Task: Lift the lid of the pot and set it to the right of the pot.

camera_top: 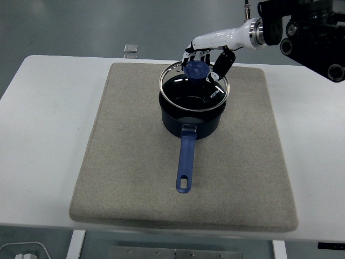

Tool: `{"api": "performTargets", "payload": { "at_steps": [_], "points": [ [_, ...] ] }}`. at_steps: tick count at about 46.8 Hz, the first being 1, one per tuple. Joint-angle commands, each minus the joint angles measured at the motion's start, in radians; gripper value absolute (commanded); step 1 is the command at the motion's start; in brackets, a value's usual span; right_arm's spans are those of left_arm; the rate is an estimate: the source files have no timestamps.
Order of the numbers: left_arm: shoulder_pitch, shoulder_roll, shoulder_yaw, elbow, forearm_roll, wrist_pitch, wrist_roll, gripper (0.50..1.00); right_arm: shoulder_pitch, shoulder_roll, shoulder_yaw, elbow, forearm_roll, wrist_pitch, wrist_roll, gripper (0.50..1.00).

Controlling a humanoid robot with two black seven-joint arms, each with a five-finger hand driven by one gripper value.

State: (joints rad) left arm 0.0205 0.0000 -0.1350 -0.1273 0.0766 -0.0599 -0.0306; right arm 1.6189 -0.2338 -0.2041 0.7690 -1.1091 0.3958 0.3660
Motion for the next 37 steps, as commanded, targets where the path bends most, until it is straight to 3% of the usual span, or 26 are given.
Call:
{"api": "performTargets", "payload": {
  "at_steps": [1, 25, 37],
  "points": [
    [0.001, 0.0, 0.0, 0.0, 0.0, 0.0, 0.0, 1.0, 0.001, -0.002, 0.0, 0.0, 0.0, 0.0, 0.001, 0.5],
    [-0.001, 0.0, 0.0, 0.0, 0.0, 0.0, 0.0, 1.0, 0.006, -0.061, -0.001, -0.073, 0.087, 0.084, -0.009, 0.5],
    [-0.001, 0.0, 0.0, 0.0, 0.0, 0.0, 0.0, 1.0, -0.008, -0.101, -0.003, -0.096, 0.091, 0.084, -0.009, 0.5]
  ]
}}
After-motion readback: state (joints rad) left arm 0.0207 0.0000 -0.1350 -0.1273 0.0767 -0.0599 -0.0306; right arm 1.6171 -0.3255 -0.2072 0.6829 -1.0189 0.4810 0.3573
